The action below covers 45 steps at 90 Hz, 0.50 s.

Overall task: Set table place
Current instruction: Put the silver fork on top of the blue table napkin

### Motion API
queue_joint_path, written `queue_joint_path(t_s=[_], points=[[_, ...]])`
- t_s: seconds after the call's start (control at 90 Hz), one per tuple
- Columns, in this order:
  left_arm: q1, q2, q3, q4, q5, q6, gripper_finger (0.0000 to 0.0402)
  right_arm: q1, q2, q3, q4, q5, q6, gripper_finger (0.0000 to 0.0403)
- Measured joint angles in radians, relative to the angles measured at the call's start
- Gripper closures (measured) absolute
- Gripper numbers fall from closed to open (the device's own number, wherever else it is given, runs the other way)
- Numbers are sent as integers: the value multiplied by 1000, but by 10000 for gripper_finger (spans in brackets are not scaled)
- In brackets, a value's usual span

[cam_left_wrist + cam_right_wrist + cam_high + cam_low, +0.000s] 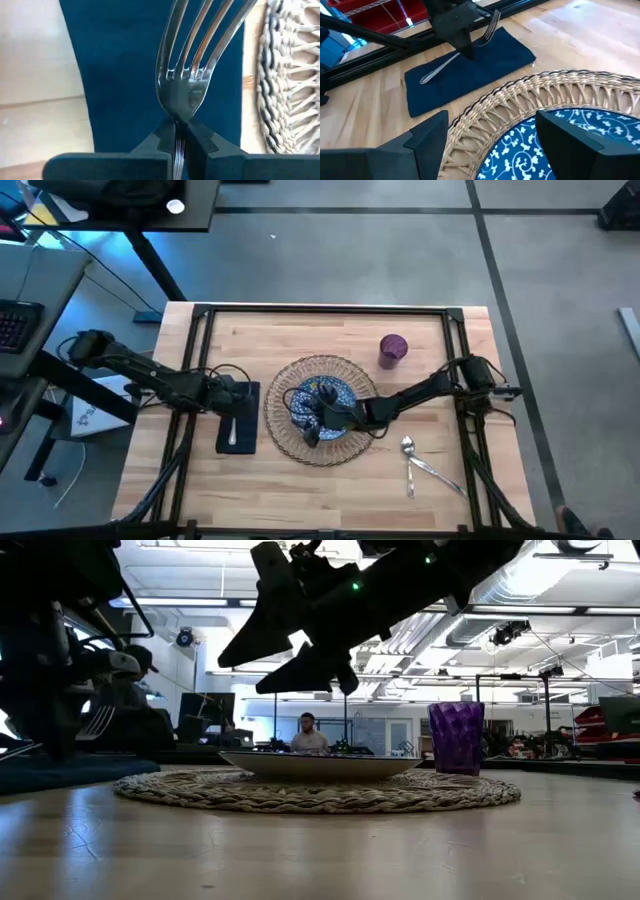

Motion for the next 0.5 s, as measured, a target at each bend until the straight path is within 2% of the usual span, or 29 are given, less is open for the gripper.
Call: queue_joint_path(t_s=[0.5], points=[[0, 8, 0, -2, -5, 28, 364, 0, 0, 0, -1, -1, -6, 136]])
